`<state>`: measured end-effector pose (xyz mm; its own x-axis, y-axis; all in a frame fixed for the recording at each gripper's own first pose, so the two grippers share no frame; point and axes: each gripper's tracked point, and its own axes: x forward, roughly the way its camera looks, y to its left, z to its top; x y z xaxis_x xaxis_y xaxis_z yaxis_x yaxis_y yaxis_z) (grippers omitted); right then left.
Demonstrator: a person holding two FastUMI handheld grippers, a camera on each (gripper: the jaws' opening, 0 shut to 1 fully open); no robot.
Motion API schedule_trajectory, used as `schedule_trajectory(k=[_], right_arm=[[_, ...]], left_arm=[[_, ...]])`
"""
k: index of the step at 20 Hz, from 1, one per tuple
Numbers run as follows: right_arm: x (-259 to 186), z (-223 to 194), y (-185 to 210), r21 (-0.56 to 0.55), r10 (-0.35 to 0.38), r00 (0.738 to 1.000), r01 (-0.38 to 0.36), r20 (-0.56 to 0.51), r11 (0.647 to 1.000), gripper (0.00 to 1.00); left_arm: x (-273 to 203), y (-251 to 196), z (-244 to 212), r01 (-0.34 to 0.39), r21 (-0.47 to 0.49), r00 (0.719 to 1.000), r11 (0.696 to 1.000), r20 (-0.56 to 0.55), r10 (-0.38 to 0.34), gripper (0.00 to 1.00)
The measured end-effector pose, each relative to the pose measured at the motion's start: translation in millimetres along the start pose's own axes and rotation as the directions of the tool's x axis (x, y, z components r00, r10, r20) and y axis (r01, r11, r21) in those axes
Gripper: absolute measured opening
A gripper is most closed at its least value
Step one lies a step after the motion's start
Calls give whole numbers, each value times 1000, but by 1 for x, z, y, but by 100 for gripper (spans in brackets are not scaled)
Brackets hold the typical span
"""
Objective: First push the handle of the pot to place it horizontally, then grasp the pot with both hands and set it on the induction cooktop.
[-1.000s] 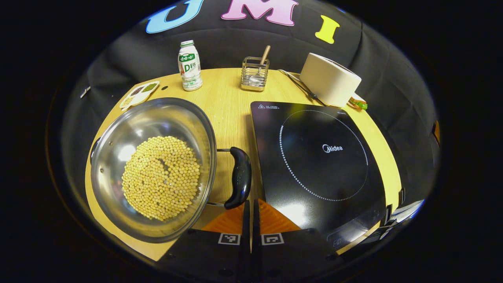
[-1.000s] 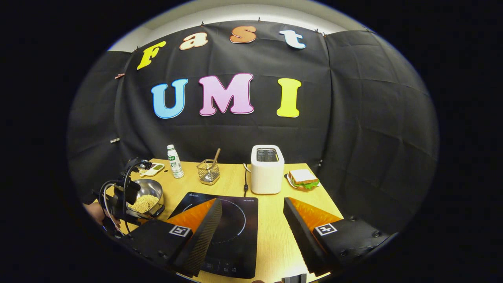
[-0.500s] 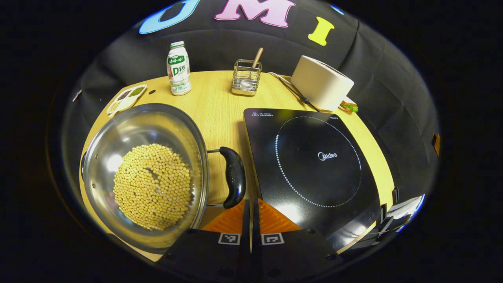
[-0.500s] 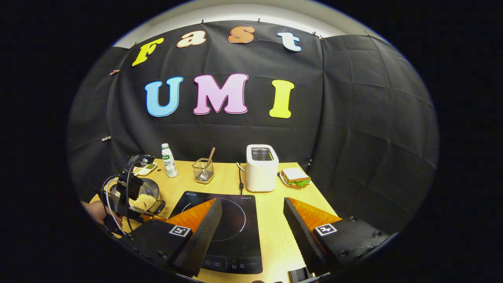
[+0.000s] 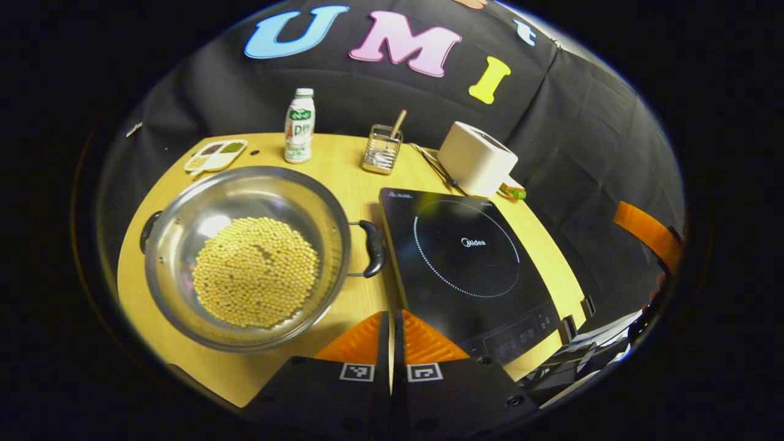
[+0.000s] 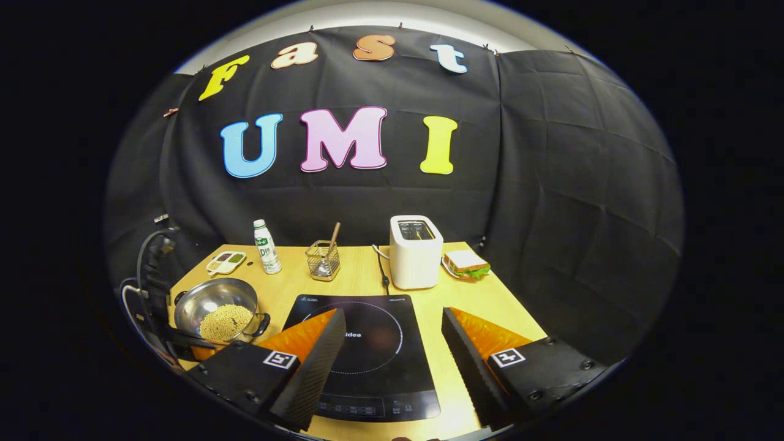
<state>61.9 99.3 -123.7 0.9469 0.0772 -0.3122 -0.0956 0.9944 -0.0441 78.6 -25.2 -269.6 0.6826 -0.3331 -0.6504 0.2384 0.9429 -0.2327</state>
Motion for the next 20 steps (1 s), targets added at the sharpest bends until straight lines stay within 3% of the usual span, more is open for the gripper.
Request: schedule_trajectory(k=[6,9,14,19,20], right_arm=[[10,-8,54,-3,48,998,-48,-41,999,98],[13,-10,87,-14,82,995,-83,-54,996,98],[28,-27,146,0,145,982,-146,-117,989,98],[43,-53,210,33,216,952,-214,-218,976,98],[48,-58,219,34,223,946,-222,-235,975,99]], left_arm=[[-68,75,16,-93,-49,984,994,146,99,5],[-91,126,19,-166,-104,971,981,155,181,6],[-109,203,29,-233,-194,947,953,179,268,14],[-107,255,52,-264,-189,934,946,196,300,23],[-106,263,57,-275,-178,930,945,200,309,30]])
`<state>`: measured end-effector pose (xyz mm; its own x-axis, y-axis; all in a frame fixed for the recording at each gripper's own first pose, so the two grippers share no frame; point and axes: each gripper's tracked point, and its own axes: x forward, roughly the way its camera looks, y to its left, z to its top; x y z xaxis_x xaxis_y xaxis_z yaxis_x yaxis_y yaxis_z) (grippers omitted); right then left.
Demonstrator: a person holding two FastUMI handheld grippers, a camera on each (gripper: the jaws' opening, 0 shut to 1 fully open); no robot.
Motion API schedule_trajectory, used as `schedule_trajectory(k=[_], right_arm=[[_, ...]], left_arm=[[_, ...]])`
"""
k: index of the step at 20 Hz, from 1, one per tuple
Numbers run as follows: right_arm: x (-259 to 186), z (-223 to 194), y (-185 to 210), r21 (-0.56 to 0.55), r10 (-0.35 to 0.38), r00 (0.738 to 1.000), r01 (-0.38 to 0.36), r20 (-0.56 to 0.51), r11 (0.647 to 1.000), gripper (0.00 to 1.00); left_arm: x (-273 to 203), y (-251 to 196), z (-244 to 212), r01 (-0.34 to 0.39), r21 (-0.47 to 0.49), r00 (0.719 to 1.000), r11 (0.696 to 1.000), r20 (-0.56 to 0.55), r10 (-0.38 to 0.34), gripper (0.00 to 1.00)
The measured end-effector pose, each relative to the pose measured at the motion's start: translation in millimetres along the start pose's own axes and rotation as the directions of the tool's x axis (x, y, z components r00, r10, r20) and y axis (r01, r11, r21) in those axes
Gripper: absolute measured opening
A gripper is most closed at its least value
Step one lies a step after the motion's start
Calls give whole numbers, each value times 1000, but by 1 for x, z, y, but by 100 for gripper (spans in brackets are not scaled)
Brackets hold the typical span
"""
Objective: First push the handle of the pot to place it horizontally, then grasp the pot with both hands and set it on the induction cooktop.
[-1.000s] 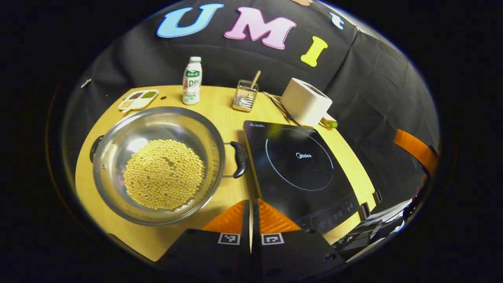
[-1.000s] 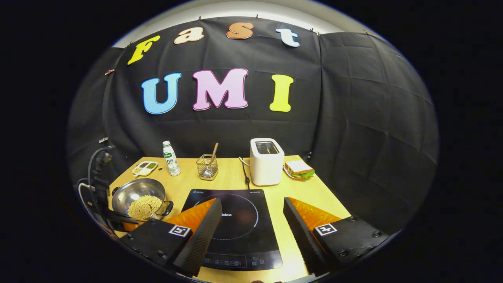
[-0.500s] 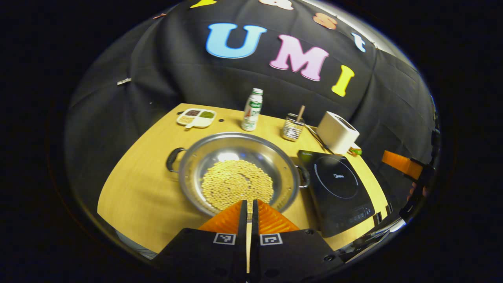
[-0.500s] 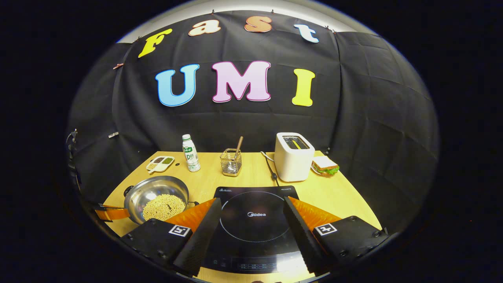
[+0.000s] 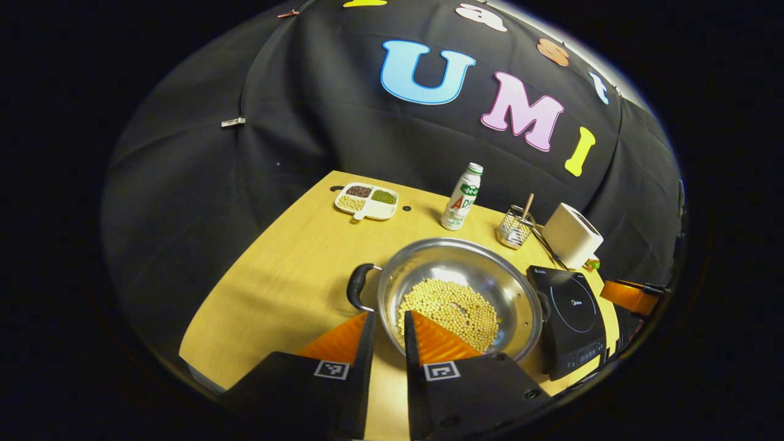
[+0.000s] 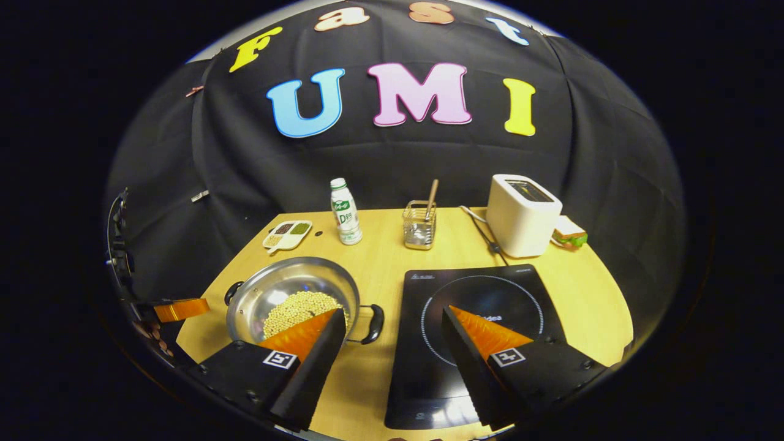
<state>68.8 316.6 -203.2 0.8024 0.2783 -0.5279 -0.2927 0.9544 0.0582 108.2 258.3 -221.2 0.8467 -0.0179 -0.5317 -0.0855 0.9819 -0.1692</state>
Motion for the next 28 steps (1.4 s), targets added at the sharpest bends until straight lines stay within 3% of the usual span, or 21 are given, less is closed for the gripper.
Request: schedule_trajectory(k=[4,8,9,12,19,28], right_arm=[[30,-12,21,-3,15,998,-15,-68,1000,99],[55,-23,28,6,4,993,-3,-115,1000,99],[61,-27,27,4,-3,992,4,-124,1000,99],[78,-35,23,12,-16,988,18,-152,1000,99],[101,-58,32,95,29,964,-4,-263,995,99],[118,-88,44,109,50,930,-11,-364,994,99]], left_arm=[[22,6,16,27,48,999,998,20,-28,38],[40,12,28,34,93,998,995,49,-39,89],[46,14,31,33,101,998,994,54,-39,96],[61,18,28,52,120,998,991,26,-55,95],[92,21,13,103,99,994,990,-46,-99,96],[128,12,-16,176,73,971,982,-179,-161,96]])
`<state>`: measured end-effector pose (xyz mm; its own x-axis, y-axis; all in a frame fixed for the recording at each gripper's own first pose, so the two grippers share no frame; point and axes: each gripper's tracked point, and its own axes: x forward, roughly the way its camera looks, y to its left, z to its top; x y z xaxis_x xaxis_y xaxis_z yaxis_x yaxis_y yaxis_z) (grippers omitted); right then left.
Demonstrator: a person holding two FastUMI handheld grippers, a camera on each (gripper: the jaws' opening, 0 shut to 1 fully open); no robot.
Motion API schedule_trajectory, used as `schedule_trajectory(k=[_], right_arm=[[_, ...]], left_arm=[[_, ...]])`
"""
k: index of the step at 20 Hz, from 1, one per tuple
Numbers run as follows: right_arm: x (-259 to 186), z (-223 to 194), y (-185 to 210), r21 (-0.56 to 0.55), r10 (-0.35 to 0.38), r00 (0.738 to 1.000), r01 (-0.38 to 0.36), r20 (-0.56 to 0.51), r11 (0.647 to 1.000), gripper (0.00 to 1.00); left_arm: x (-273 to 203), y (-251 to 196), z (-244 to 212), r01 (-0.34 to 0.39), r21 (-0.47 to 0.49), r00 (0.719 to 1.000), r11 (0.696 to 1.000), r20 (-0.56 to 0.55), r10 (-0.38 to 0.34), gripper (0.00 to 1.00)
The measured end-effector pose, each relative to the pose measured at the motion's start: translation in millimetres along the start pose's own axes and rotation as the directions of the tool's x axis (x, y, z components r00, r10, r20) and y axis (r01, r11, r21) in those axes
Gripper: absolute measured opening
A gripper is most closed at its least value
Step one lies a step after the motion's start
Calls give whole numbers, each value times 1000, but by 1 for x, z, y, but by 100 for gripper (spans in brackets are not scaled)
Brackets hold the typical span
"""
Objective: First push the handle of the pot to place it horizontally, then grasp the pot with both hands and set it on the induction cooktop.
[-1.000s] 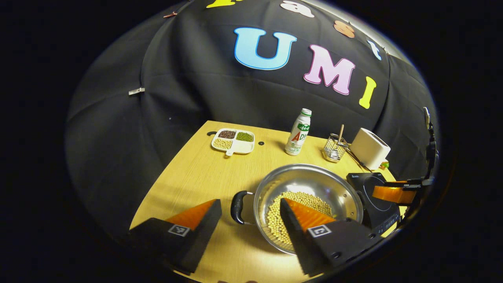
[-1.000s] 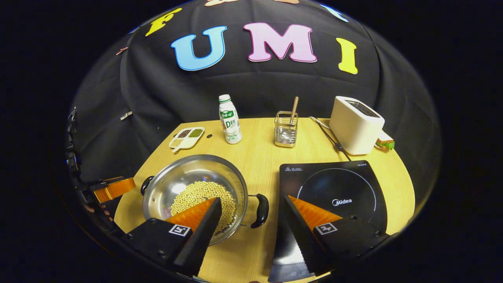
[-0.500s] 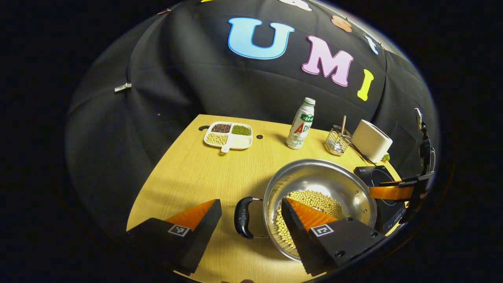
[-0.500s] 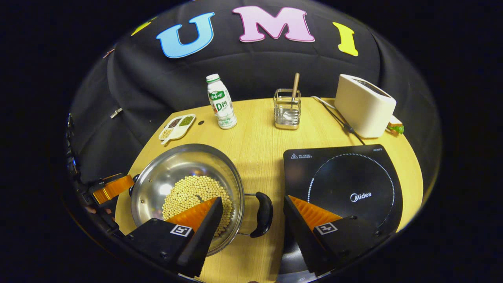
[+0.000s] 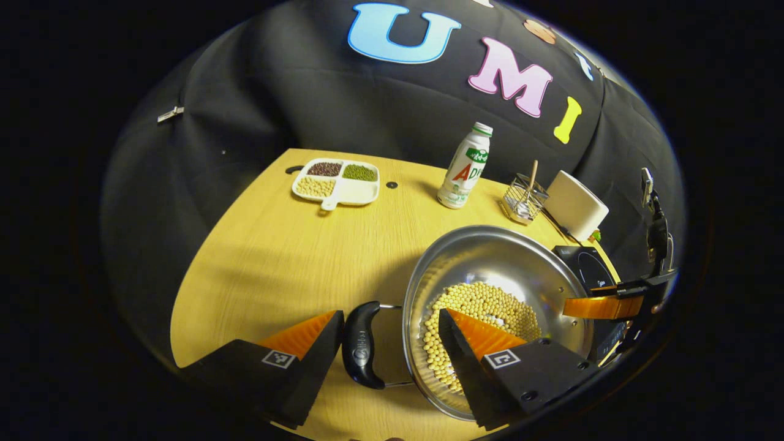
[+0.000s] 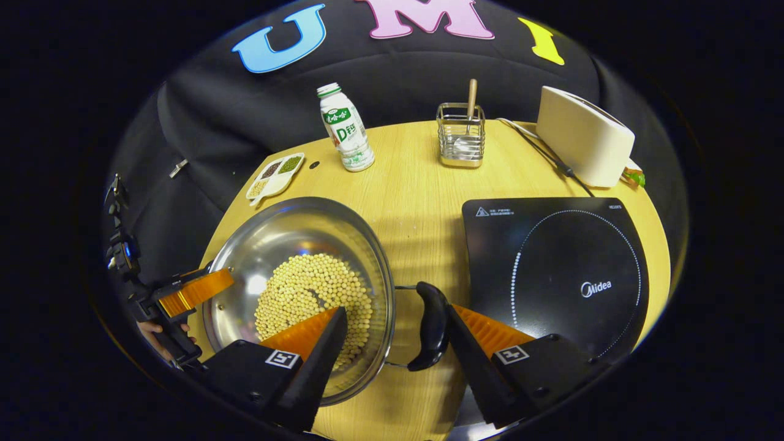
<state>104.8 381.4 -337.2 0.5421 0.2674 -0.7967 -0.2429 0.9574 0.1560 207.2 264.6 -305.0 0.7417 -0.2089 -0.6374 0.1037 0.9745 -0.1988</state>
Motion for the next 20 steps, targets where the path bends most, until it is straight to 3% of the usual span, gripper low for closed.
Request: schedule_trajectory(k=[7,8,9,10,13,14,15,16,18,20], right_arm=[[17,1,3,22,-18,1000,18,-4,1000,98],[20,0,3,23,-27,1000,27,-8,999,97],[22,-2,1,17,-36,999,37,-13,999,87],[25,-5,1,9,-42,999,42,-22,999,94],[31,-15,0,-5,-58,997,57,-48,998,83],[33,-14,-1,15,-57,997,58,-43,998,71],[34,-14,2,40,-50,998,51,-39,998,69],[34,-13,0,52,-51,998,53,-36,997,69],[36,-12,2,48,-51,998,53,-31,997,63],[37,-15,2,46,-50,998,51,-28,998,67]], left_arm=[[16,8,-15,11,-27,998,1000,-64,-13,94],[17,8,-18,18,-33,997,999,-69,-20,94],[17,8,-19,23,-40,997,999,-71,-26,93],[18,9,-20,24,-47,997,999,-72,-27,86],[18,15,-21,16,-53,998,998,-63,-19,75],[17,17,-21,17,-56,998,998,-55,-20,69],[17,19,-21,19,-58,998,998,-54,-22,74],[16,21,-23,23,-60,998,998,-55,-27,68],[14,20,-23,31,-68,998,997,-55,-35,68],[15,21,-25,30,-75,998,997,-55,-34,67]])
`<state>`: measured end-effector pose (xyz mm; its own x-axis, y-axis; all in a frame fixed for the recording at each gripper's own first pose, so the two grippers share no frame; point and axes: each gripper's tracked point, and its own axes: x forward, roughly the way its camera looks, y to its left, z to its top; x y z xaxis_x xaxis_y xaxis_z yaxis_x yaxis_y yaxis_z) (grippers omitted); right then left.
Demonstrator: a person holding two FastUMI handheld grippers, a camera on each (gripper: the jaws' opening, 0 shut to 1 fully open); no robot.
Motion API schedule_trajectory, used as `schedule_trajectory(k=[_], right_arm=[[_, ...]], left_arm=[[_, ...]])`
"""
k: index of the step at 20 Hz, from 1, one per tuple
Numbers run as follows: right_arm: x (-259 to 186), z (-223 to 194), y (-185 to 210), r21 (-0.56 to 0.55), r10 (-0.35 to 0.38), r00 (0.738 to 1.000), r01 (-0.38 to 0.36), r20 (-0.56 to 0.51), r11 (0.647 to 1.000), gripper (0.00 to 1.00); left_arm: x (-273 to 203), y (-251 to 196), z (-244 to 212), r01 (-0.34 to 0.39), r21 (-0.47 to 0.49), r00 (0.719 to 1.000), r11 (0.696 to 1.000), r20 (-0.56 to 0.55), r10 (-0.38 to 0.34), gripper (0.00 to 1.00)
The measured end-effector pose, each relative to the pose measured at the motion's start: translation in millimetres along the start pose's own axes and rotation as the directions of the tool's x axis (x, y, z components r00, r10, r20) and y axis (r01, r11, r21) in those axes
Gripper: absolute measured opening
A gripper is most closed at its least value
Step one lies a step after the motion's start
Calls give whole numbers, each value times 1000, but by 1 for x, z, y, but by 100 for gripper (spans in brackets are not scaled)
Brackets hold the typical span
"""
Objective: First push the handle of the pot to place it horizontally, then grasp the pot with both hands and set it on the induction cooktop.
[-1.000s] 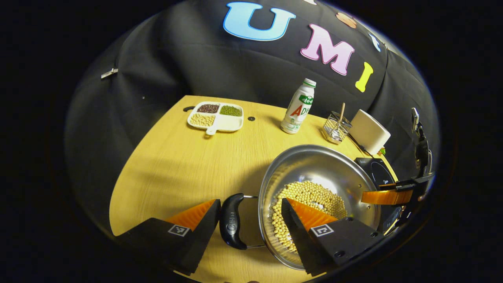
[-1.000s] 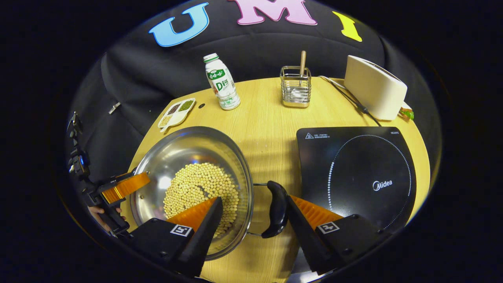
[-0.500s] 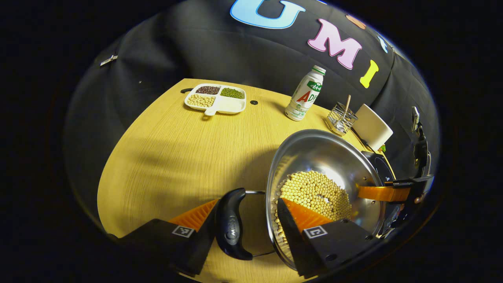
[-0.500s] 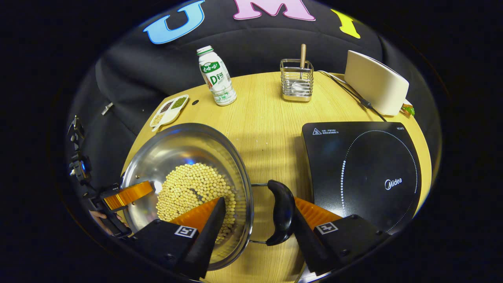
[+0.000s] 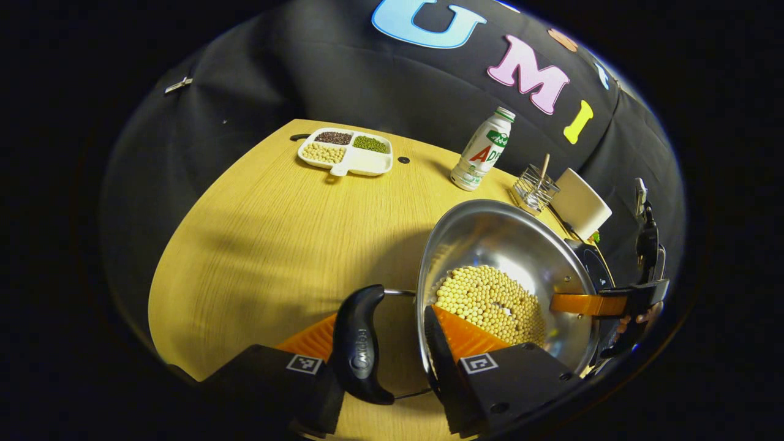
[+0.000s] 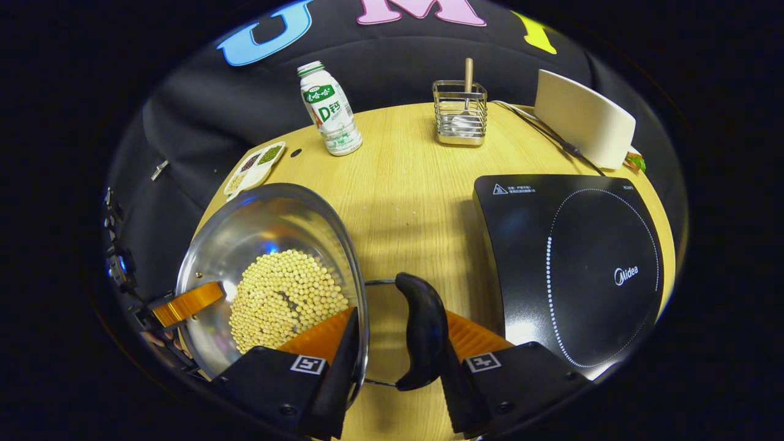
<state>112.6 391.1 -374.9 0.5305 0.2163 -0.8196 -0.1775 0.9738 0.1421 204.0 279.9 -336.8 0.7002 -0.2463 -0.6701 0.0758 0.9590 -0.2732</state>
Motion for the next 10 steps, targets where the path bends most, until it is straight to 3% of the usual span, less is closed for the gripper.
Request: schedule_trajectory(k=[10], right_arm=[[-7,-1,2,3,19,1000,-19,17,1000,57]], left_arm=[[-3,-1,-3,-22,-57,1000,998,17,23,61]])
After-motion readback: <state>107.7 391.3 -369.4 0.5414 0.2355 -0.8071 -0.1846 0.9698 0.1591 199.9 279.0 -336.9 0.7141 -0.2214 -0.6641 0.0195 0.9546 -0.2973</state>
